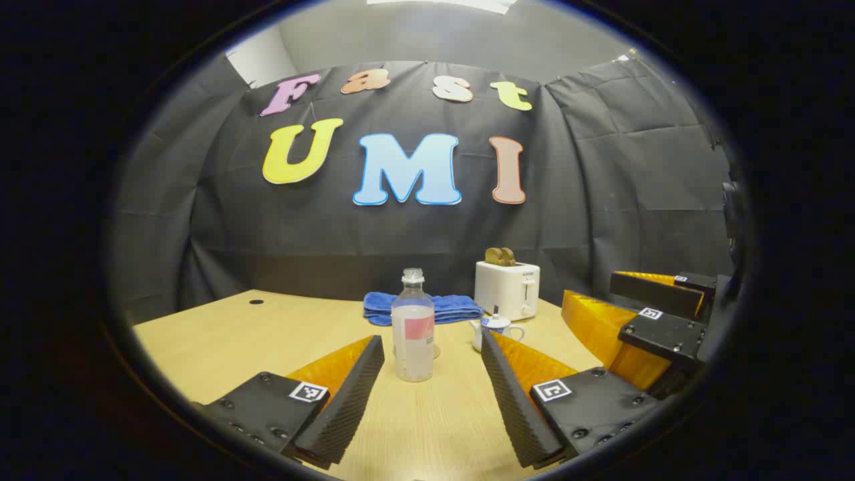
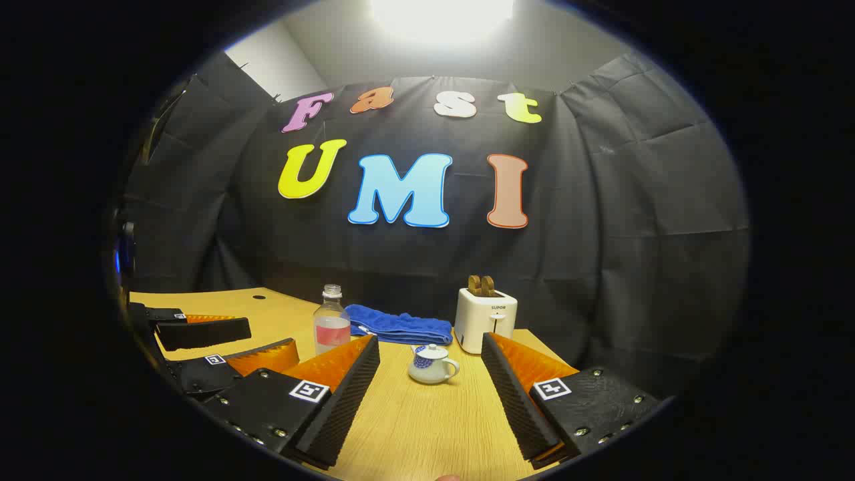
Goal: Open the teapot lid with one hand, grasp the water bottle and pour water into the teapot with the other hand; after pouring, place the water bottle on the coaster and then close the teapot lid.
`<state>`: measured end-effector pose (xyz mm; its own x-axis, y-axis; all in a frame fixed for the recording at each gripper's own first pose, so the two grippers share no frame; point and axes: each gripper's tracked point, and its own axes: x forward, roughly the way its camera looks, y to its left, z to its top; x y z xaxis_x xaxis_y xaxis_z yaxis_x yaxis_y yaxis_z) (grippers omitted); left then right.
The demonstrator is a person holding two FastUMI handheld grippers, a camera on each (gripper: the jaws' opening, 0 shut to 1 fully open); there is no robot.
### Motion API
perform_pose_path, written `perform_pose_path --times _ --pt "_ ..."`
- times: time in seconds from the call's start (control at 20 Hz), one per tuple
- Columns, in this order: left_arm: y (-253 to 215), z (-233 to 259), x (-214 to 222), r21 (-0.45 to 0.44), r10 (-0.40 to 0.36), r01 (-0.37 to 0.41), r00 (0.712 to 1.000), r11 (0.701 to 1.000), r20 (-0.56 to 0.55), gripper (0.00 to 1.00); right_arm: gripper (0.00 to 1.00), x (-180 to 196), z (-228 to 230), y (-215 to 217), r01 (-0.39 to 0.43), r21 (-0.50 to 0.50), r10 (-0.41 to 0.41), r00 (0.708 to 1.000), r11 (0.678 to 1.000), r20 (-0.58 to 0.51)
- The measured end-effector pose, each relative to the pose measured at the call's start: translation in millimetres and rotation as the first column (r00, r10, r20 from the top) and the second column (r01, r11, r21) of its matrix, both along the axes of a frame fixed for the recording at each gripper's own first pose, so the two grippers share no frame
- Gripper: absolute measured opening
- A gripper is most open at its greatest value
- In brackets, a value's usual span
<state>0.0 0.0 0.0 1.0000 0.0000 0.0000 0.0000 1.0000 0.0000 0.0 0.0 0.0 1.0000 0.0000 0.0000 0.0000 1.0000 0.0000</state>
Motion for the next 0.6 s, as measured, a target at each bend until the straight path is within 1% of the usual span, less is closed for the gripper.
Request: perform_pose_path --times 0.35,0.5,0.6 --pt "1.3 -5.3 6.2 0.011 0.0 0.0 1.0 1.0 -0.021 0.99 0.95 8.5 -2.8 -0.7 -0.005 -0.009 0.005 1.0 1.0 -0.01" --pt "6.1 -9.2 14.2 0.021 0.006 -0.005 1.0 1.0 -0.023 0.99 0.96 20.5 -1.3 1.6 -0.031 -0.009 0.031 0.999 0.999 -0.013" --pt "10.3 -10.0 19.3 0.009 0.01 -0.009 1.0 1.0 -0.023 0.99 0.95 28.5 3.2 -2.4 -0.023 0.001 0.023 1.0 1.0 -0.008"
